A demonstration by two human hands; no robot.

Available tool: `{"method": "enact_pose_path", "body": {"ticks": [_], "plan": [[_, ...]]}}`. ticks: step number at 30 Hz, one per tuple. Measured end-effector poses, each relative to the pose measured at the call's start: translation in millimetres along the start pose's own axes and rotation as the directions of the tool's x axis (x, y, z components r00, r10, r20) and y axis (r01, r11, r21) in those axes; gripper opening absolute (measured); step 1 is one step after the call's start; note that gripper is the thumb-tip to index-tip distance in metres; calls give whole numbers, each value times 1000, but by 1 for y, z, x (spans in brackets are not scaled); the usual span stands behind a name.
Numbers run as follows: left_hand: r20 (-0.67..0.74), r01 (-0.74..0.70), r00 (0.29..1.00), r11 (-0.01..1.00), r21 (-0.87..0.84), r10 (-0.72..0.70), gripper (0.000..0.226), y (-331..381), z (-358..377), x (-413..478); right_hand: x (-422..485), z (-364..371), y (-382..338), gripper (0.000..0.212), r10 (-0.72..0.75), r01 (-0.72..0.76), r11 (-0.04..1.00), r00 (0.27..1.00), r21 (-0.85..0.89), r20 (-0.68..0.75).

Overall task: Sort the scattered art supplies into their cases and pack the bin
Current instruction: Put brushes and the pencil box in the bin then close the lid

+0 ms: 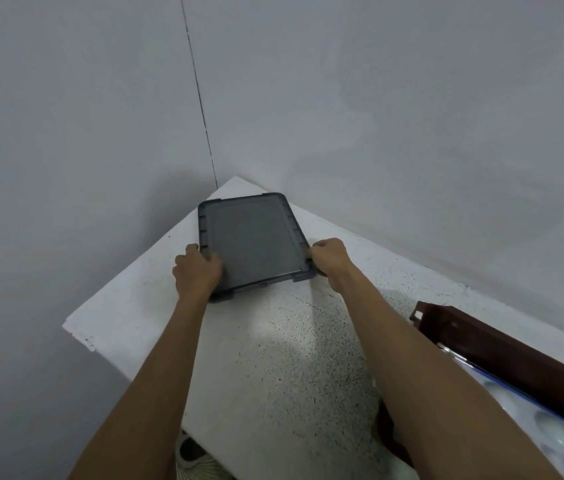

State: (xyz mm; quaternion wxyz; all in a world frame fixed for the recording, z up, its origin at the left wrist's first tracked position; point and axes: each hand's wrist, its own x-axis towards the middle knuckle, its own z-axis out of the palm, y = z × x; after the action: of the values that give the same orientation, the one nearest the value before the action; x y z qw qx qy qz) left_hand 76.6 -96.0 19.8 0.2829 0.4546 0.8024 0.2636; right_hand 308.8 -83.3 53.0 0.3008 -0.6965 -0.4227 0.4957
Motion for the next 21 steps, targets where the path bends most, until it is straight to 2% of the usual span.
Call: {"method": "enact_pose_path", "body": {"ticks": [3, 8, 12, 16, 21], "plan": [[-22, 36, 999, 999, -16, -36, 43, 3, 0, -5, -7, -13, -4, 27, 5, -3, 998, 1000, 67, -21], [-9, 33, 999, 985, -167, -35, 20, 9, 3, -19, -31, -38, -21, 35, -28, 27, 987, 1000, 157, 5], [11, 21, 1000, 962, -272, -19, 31, 24, 4, -33, -51, -64, -31, 31, -75, 70, 950, 997, 305, 3], [72, 17, 997, 896, -445, 16, 31, 48, 1, -50, -71, -100, -31, 33, -148, 144, 904, 989, 404, -21], [156, -7, 979, 791, -612, 129, 52, 89, -6, -76, -106, -151, -25, 33, -298, 310, 851, 950, 423, -95]]}}
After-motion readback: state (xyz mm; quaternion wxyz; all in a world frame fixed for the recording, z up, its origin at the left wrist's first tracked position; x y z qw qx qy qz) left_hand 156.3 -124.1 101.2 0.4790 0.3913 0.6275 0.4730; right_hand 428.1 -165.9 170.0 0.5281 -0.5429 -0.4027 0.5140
